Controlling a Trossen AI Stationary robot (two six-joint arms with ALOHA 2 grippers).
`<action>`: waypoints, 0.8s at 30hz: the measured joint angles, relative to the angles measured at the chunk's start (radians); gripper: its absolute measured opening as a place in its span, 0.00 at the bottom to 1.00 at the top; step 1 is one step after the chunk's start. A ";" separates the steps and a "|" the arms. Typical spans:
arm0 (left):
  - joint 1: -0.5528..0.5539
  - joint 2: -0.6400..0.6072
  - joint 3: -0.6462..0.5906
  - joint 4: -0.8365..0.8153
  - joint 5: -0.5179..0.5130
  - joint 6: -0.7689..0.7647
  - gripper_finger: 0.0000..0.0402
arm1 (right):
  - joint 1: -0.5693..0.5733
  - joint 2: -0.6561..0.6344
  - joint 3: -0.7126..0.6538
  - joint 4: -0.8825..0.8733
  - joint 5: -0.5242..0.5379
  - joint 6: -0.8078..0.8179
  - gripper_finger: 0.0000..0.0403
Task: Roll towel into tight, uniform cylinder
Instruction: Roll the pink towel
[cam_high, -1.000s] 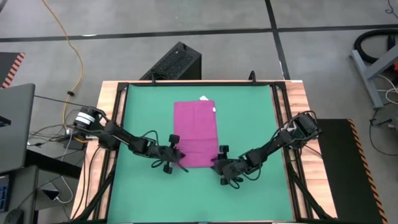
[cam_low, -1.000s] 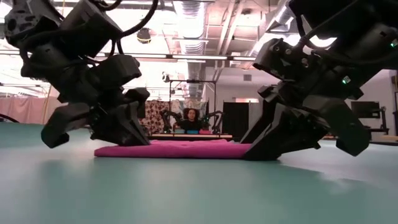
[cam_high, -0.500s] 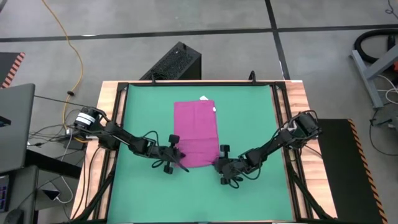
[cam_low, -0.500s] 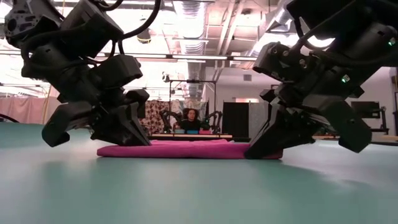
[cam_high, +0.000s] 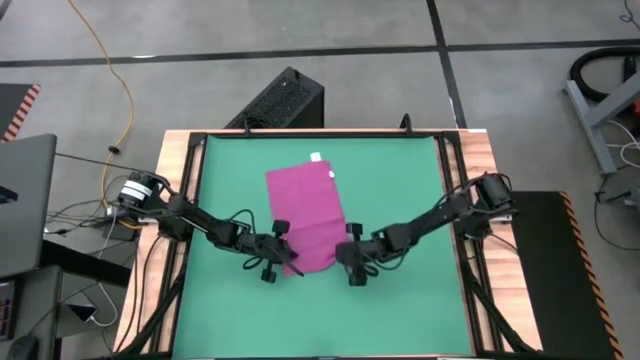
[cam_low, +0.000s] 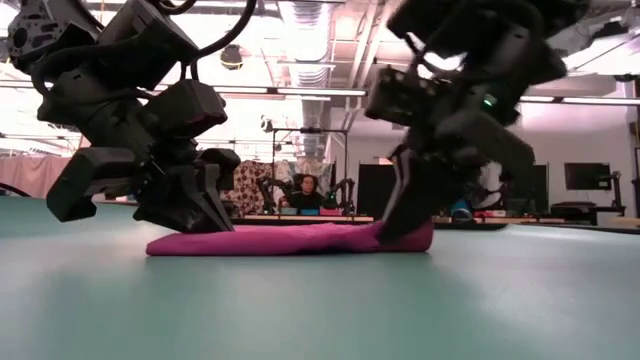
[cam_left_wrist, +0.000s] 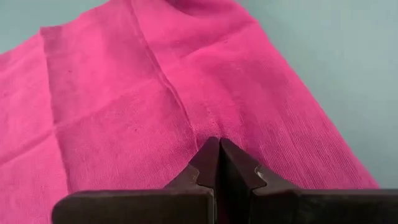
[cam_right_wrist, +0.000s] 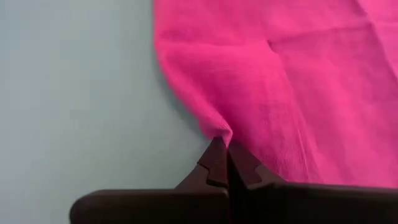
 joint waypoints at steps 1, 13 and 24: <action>0.000 0.000 0.000 -0.001 0.000 0.000 0.00 | -0.011 0.000 0.011 -0.012 -0.037 0.000 0.01; 0.000 0.001 0.000 -0.008 0.011 -0.007 0.00 | -0.086 -0.003 0.164 -0.311 -0.232 -0.037 0.01; -0.001 0.001 -0.001 -0.009 0.061 -0.016 0.00 | -0.214 -0.016 0.164 -0.285 -0.431 -0.049 0.01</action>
